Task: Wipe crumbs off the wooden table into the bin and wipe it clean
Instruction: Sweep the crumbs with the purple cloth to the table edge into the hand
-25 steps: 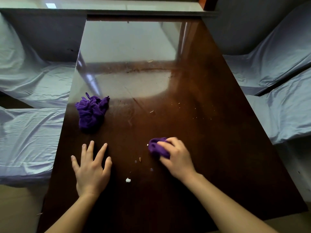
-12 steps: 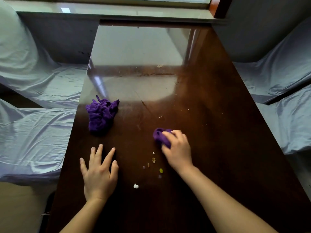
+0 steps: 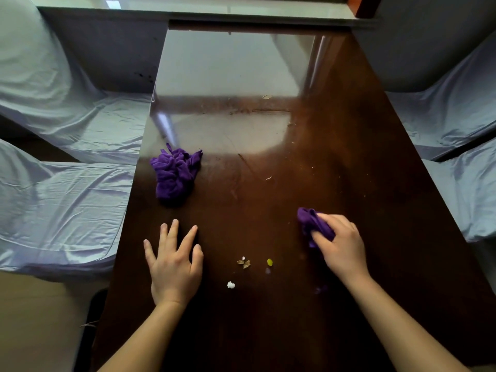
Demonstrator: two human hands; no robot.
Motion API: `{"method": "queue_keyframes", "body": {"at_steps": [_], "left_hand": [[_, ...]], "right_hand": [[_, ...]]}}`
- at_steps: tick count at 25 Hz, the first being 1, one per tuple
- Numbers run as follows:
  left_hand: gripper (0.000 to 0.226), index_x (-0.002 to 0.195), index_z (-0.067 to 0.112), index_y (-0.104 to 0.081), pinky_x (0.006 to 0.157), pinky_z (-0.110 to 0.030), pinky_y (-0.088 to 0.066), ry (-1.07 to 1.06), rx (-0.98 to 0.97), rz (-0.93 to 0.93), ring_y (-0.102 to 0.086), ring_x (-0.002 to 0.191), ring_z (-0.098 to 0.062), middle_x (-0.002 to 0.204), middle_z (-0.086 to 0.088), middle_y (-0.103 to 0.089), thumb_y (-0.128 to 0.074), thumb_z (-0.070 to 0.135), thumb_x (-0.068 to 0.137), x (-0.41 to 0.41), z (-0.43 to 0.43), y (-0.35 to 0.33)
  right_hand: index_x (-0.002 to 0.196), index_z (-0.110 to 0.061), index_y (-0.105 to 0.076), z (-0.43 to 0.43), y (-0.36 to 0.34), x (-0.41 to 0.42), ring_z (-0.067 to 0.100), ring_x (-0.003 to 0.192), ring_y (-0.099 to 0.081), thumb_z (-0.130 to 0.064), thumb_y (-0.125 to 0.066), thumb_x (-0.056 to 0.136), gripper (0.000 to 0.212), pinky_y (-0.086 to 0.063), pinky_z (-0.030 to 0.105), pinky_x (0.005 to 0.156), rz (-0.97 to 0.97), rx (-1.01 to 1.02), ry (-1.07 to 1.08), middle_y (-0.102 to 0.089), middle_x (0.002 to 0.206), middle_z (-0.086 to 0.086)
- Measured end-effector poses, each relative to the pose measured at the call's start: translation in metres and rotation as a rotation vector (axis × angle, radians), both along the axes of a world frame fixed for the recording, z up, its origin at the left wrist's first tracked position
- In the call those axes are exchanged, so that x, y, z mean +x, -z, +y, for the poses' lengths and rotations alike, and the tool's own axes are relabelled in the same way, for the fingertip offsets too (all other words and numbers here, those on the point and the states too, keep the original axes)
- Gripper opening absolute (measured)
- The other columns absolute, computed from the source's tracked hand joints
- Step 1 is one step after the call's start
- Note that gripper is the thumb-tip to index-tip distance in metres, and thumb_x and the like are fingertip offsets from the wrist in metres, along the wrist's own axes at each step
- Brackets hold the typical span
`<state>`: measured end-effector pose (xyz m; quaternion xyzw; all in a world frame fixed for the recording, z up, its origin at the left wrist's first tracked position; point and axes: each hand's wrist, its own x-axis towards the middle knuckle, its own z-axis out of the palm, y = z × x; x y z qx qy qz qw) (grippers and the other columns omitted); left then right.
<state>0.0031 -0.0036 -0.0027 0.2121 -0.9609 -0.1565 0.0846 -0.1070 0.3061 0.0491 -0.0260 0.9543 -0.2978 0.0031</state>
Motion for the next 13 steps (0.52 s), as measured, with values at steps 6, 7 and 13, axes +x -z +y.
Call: {"method": "queue_keyframes", "body": {"at_steps": [6, 7, 13], "left_hand": [[0.052, 0.128, 0.024, -0.061, 0.118, -0.056, -0.006, 0.003, 0.061, 0.035, -0.027, 0.144, -0.03, 0.149, -0.015, -0.043, -0.034, 0.042, 0.088, 0.001, -0.002, -0.003], [0.052, 0.126, 0.021, -0.062, 0.118, -0.056, -0.007, 0.009, 0.092, 0.057, -0.029, 0.143, -0.031, 0.148, -0.016, -0.044, -0.034, 0.041, 0.088, 0.002, -0.003, -0.005], [0.044, 0.12, 0.005, -0.065, 0.119, -0.047, -0.016, -0.037, 0.544, 0.223, -0.04, 0.138, -0.027, 0.137, -0.015, -0.056, -0.04, 0.025, 0.09, 0.009, -0.016, -0.023]], "right_hand": [[0.121, -0.014, -0.064, -0.06, 0.023, 0.077, 0.033, 0.093, -0.059, -0.022, -0.08, 0.071, 0.052, -0.054, 0.04, 0.08, 0.076, 0.144, -0.084, -0.057, 0.11, 0.012], [0.121, -0.014, -0.064, -0.077, 0.022, 0.088, 0.033, 0.093, -0.059, -0.023, -0.08, 0.071, 0.053, -0.055, 0.04, 0.08, 0.08, 0.138, -0.123, -0.057, 0.11, 0.012], [0.121, -0.021, -0.065, -0.112, 0.0, 0.097, 0.023, 0.099, -0.059, -0.027, -0.066, 0.079, 0.043, -0.046, 0.027, 0.086, -0.001, -0.148, -0.15, -0.056, 0.112, 0.002]]}}
